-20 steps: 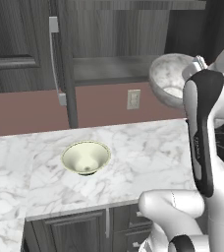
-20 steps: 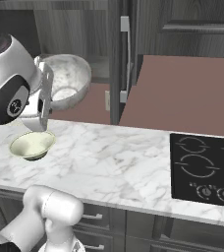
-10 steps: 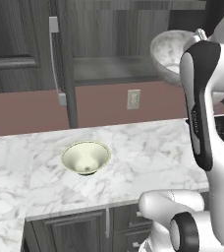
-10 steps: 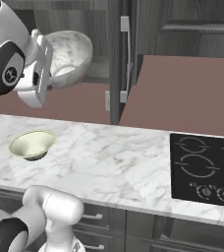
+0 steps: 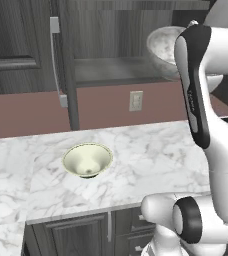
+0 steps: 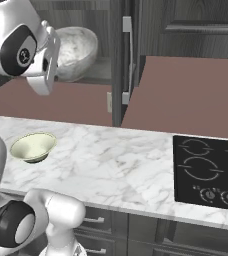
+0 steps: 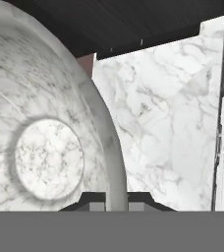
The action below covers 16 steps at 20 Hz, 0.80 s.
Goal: Open the cabinet. Pick the bowls from the counter and place them in the cabinet. Then close the cabinet.
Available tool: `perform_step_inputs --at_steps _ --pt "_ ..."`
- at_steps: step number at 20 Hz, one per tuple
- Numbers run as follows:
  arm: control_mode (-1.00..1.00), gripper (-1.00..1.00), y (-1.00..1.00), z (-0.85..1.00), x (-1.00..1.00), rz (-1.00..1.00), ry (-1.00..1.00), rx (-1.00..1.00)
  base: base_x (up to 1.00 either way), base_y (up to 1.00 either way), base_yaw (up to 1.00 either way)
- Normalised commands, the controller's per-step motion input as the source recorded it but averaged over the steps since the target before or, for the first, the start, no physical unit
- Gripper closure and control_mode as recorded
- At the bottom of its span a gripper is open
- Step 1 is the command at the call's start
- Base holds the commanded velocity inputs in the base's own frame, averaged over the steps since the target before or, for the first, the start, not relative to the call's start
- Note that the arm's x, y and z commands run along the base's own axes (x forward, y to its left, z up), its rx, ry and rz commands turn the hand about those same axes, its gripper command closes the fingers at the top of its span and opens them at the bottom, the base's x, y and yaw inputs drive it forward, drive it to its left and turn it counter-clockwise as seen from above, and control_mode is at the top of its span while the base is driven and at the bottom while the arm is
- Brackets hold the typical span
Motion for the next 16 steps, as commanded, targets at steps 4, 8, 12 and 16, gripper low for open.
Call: perform_step_inputs --at_steps 4,8,12,16 --pt "-1.00 1.00 0.00 -0.02 0.50 0.02 0.01 0.00 0.00 0.00 0.00" --pt "-1.00 1.00 0.00 -0.08 0.43 0.00 0.00 0.00 0.00 0.00 0.00" --pt "-1.00 1.00 0.00 -0.03 0.32 0.00 -0.04 0.00 0.00 0.00 0.00" --pt "-1.00 1.00 0.00 -0.11 0.35 0.00 -0.09 0.00 0.00 0.00 0.00"
